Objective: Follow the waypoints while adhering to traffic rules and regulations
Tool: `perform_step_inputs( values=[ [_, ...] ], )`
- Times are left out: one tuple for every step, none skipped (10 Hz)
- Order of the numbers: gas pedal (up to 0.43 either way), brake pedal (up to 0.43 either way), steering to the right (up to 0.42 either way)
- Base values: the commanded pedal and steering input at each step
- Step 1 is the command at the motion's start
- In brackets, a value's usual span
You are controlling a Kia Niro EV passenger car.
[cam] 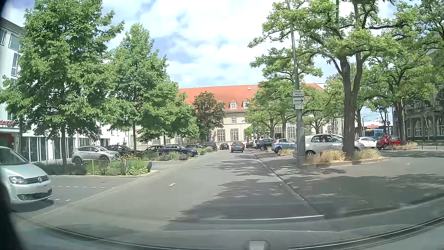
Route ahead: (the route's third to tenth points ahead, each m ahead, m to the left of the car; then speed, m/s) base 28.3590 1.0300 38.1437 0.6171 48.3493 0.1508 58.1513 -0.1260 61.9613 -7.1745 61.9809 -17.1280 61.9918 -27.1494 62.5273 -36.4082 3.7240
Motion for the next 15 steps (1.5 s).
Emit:
perform_step_inputs(
  values=[
    [0.028, 0.03, 0.008],
    [0.028, 0.03, 0.009],
    [0.028, 0.03, 0.009],
    [0.028, 0.024, 0.009],
    [0.028, 0.03, 0.009],
    [0.02, 0.03, 0.009],
    [0.02, 0.03, 0.009],
    [0.02, 0.03, 0.009],
    [0.02, 0.03, 0.009],
    [0.008, 0.03, 0.009],
    [0.008, 0.024, 0.009],
    [0.008, 0.03, 0.009],
    [0.008, 0.03, 0.009],
    [0.0, 0.03, 0.009],
    [0.0, 0.024, 0.008]
  ],
)
